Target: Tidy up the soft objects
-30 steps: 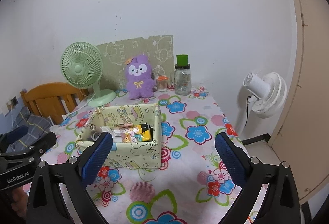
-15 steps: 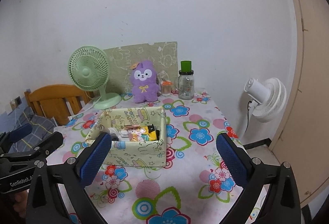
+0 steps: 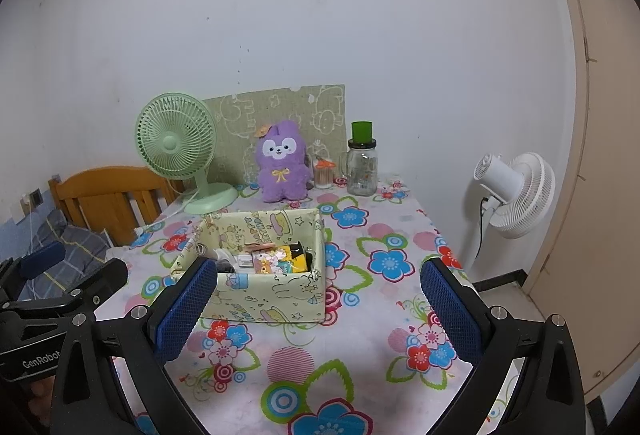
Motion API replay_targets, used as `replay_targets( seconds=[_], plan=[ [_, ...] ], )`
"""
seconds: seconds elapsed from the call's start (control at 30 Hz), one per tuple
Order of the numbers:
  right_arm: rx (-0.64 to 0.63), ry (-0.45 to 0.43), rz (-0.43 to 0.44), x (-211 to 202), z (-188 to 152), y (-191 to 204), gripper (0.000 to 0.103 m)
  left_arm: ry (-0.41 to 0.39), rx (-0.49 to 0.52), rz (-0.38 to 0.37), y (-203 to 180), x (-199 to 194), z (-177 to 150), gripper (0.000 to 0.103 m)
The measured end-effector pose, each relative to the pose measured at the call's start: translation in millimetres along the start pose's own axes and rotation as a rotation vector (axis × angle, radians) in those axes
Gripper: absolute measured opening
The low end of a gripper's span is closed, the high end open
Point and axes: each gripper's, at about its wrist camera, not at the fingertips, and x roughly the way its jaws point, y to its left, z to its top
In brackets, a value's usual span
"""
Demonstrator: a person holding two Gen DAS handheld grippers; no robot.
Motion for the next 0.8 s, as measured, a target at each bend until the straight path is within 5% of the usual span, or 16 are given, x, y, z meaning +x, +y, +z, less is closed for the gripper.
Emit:
replay_targets(
  seconds=[0.8],
  plan=[
    [0.002,0.014,-0.002,3.1,-0.2,0.9,0.103,0.017,-0.005,0.002,1.5,4.9,0.0,0.103]
  ],
)
